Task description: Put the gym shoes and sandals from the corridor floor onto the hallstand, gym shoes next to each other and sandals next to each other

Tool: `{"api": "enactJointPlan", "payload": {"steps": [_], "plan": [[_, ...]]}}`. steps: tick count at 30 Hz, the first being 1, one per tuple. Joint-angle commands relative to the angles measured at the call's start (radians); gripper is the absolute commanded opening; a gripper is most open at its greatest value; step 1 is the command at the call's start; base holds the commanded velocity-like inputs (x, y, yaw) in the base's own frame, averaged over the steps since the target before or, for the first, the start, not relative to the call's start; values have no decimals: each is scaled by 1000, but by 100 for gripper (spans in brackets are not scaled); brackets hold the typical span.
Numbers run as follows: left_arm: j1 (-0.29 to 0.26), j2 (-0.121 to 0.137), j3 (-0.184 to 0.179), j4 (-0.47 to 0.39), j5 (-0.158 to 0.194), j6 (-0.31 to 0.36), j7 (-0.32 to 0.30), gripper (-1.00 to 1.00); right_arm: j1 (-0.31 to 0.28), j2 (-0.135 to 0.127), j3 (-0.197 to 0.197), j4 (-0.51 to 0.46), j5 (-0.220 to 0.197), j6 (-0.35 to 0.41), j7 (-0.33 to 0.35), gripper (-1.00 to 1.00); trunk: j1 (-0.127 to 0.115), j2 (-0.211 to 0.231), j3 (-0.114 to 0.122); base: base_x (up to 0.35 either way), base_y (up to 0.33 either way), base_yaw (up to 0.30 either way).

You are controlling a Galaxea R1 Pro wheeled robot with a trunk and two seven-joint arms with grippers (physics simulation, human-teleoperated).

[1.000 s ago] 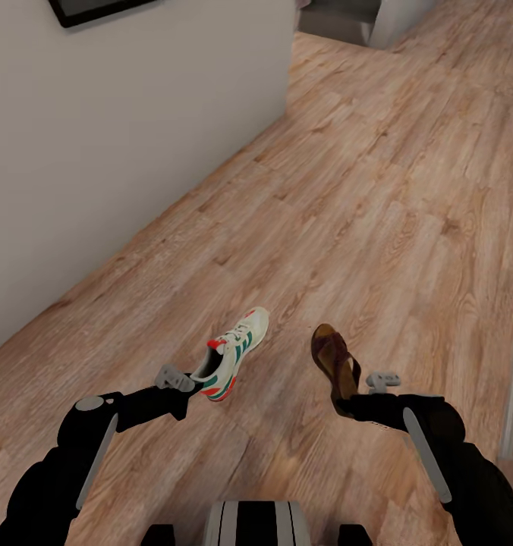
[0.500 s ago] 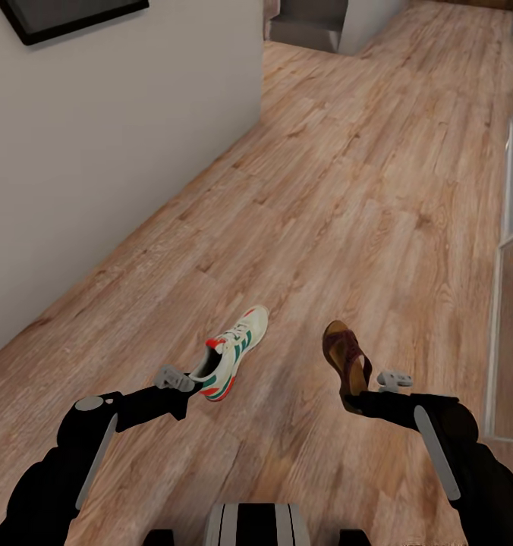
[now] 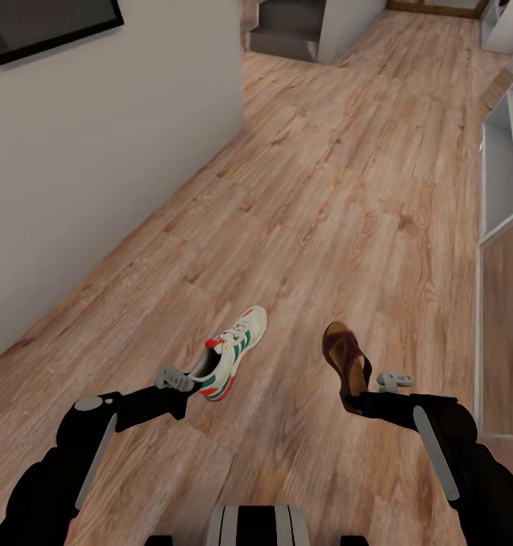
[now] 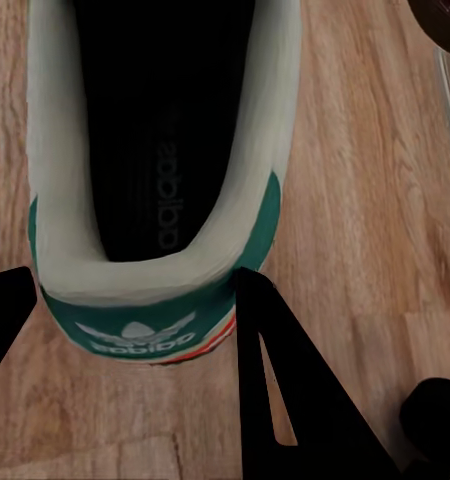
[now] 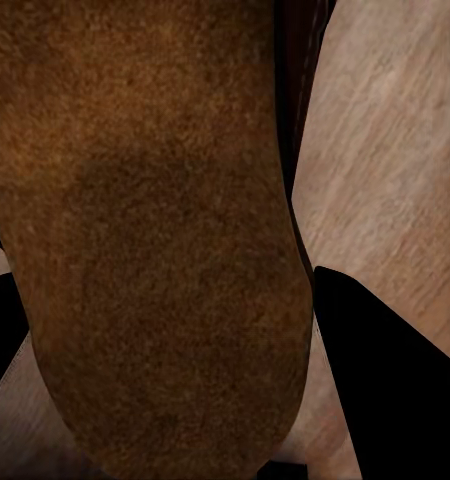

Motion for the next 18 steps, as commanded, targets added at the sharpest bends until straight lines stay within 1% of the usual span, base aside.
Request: {"api": "enactJointPlan", "payload": {"steps": [1,9,13,15,18], "plan": [[0,0,1,-1,-9,3,-8,-100,-1,0,-1,-1,-6,5,-2,-100,0,0,1,287,0,-117],[0,0,1,0,-8,3,-8,-100,-1,0,-1,-2,-6,5,-2,-100,0,0,13,322,0,-111],[-2,0,4,1,-7,3,-3,-100,-1,0,-2,-2,-6,5,-2,-100,0,0,14,332,0,-19],[-3,0,6,1,-6,4,43,-100,-1,0,-2,-2,-6,5,-2,-100,0,0,15,333,0,-11],[-3,-1,5,2,-5,4,159,-100,-1,0,-2,-2,-6,5,-2,-100,0,0,18,333,0,-62]]}}
